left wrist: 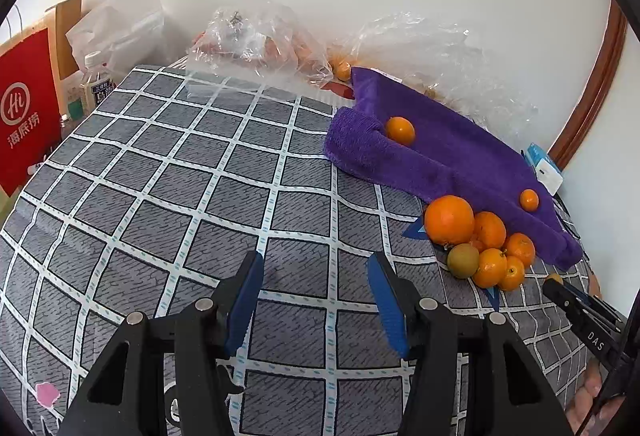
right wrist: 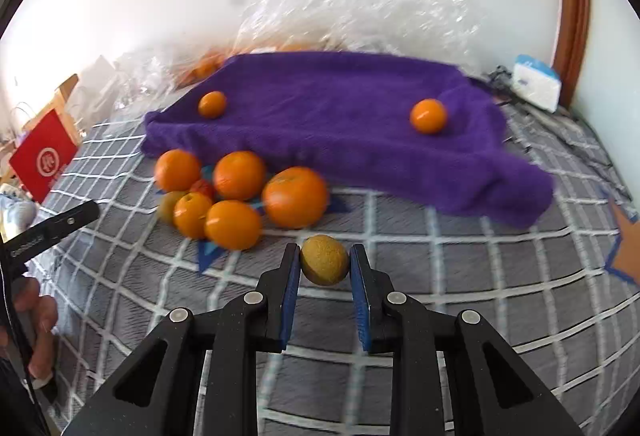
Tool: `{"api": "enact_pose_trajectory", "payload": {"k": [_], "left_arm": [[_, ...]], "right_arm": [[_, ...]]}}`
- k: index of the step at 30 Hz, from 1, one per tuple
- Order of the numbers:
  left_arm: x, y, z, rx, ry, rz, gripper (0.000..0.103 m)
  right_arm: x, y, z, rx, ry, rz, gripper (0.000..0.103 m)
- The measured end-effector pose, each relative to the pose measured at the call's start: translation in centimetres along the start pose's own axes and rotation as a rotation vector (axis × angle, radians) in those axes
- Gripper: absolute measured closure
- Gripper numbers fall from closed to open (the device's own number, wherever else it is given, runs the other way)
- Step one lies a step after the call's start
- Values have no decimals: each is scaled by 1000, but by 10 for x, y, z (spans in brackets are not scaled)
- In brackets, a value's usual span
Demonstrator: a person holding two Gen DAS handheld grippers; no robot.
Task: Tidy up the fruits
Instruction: 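Move both tools back to the fruit cluster in front of the towel, then grasp a yellow-green fruit with the right tool while the left tool grasps a large orange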
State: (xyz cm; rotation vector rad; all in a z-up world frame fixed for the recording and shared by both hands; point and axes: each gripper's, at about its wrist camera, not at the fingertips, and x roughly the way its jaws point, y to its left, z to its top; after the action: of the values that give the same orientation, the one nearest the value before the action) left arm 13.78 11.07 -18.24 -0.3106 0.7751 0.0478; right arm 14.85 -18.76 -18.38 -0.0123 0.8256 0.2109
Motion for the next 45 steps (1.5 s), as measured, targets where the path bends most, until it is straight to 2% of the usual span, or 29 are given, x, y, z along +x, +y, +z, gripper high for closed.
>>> {"api": "enact_pose_trajectory", "payload": {"k": [4,8,12,19,22,24,28,35,40,45], "left_arm": [[-2,0,0,-12,-8,-37,51],[-1,-5,-1,23,3,-59,51],[7,-12,-2,80,67,-18,51],[6,-17,-8,106,75,18,51],[4,-27,-12,101,91,9,52],[3,-40,-13,106,107,-29,52],[6,-66,-1,151,84,-41,51],[36,-93,26,125,105,-70,50],[54,-97,32,104,115,-56,49],[64,-97,32,82,136,-93,49]], "right_arm": [[2,-13,-2,-26,-1,-14,78],[8,-17,-4,-8,10,-13,78],[5,-13,-5,-39,-7,-14,78],[5,-16,-5,-12,-8,-39,78],[3,-17,-5,-5,-18,-48,78],[3,-18,-5,1,-19,-50,78],[4,-21,-5,19,-15,-43,78],[3,-22,-5,23,-21,-6,78],[5,-23,-4,25,-15,14,78],[6,-23,-4,29,-12,25,78]]}}
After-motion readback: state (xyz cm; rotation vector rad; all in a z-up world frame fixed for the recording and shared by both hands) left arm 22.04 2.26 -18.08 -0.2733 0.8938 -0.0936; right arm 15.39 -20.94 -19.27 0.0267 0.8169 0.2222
